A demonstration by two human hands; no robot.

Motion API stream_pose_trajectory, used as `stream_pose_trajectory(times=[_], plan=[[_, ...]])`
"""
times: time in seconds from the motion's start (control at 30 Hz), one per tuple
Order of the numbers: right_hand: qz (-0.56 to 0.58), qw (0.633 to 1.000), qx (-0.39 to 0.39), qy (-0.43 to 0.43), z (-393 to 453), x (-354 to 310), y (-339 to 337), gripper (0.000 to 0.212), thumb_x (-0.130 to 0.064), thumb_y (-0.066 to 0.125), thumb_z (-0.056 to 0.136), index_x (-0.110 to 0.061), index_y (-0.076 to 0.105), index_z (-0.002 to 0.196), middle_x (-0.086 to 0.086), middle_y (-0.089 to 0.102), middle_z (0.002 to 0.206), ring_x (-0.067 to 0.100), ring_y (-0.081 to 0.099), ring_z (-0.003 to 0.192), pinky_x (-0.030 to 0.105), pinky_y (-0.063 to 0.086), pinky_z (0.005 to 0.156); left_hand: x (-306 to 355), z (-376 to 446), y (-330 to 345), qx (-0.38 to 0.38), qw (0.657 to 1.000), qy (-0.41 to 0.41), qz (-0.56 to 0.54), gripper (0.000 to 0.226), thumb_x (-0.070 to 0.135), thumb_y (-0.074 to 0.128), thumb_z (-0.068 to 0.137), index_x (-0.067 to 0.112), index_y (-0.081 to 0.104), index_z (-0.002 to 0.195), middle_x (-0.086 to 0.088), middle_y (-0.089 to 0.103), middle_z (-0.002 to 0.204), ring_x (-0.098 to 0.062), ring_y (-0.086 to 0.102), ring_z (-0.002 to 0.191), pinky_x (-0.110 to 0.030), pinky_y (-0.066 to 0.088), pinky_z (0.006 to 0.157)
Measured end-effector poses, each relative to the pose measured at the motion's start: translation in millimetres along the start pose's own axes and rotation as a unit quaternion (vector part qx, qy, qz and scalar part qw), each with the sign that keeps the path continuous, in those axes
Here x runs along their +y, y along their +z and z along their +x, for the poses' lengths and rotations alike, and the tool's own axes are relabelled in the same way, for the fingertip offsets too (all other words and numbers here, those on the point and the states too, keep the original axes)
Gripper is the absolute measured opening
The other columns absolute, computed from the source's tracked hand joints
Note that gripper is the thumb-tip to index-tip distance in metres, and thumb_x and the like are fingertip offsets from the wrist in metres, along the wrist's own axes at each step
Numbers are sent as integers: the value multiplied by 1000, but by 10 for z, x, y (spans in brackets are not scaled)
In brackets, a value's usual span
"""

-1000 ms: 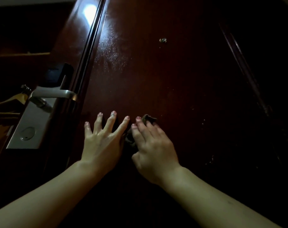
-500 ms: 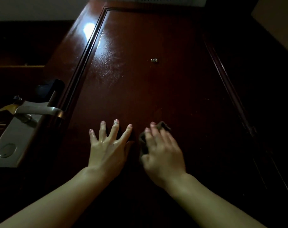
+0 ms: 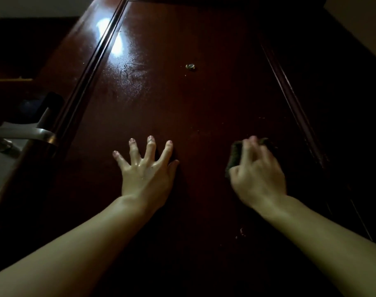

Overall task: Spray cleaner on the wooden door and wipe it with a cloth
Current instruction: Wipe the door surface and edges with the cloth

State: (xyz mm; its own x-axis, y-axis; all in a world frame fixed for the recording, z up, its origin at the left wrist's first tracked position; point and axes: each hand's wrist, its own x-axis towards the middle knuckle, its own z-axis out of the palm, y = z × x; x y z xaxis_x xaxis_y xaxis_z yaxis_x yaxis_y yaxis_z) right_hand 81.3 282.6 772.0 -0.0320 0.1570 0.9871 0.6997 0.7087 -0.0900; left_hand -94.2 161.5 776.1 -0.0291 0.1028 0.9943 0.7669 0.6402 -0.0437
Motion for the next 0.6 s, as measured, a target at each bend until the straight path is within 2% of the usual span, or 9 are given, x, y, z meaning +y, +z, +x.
stream_pose_trajectory(times=[0.1, 0.17, 0.27, 0.4, 0.5, 0.6], plan=[[22, 986, -13, -164, 100, -474, 77, 64, -34, 40, 94, -14, 15, 149, 9, 5, 160, 27, 8, 146, 36, 5, 118, 95, 40, 21, 3, 1000, -8, -13, 58, 52, 17, 97, 35, 4, 151, -8, 3, 160, -44, -3, 144, -70, 3, 108], [41, 964, -12, -263, 219, -713, 102, 59, -30, 41, 94, -17, 23, 148, 6, 10, 160, 26, 10, 146, 35, 5, 118, 78, 12, 48, 7, 1000, -10, 4, 61, 43, 27, 99, 27, 2, 152, -7, 2, 160, -43, -2, 144, -69, 6, 109], [25, 949, -2, -315, 428, -778, 141, 56, -32, 39, 95, -20, 25, 149, 2, 14, 160, 23, 12, 146, 35, 5, 118, 80, 2, 27, 21, 1000, -20, 7, 61, 36, 30, 98, 14, 12, 152, -6, 11, 160, -41, 6, 145, -67, 13, 110], [14, 983, 14, -184, 721, -406, 77, 61, -36, 36, 95, -19, 20, 150, 4, 10, 160, 21, 13, 146, 35, 8, 118, 128, 62, -32, 14, 999, -33, 13, 61, 44, 19, 95, 14, 26, 148, -9, 25, 156, -42, 18, 142, -65, 20, 108], [-4, 999, 6, -48, 745, 248, -19, 60, -38, 27, 97, -17, 14, 151, 6, 5, 161, 23, 11, 146, 36, 8, 119, 186, 144, -77, 5, 999, -18, 44, 67, 50, 10, 93, 17, 20, 150, -13, 23, 156, -41, 19, 142, -58, 24, 111], [-14, 997, 7, 72, 496, 873, -76, 61, -37, 23, 97, -15, 12, 152, 10, 6, 160, 26, 12, 146, 39, 11, 119, 455, 279, -97, -1, 999, 3, 37, 69, 54, 5, 92, 20, 7, 152, -11, 11, 159, -39, 11, 145, -55, 18, 115]])
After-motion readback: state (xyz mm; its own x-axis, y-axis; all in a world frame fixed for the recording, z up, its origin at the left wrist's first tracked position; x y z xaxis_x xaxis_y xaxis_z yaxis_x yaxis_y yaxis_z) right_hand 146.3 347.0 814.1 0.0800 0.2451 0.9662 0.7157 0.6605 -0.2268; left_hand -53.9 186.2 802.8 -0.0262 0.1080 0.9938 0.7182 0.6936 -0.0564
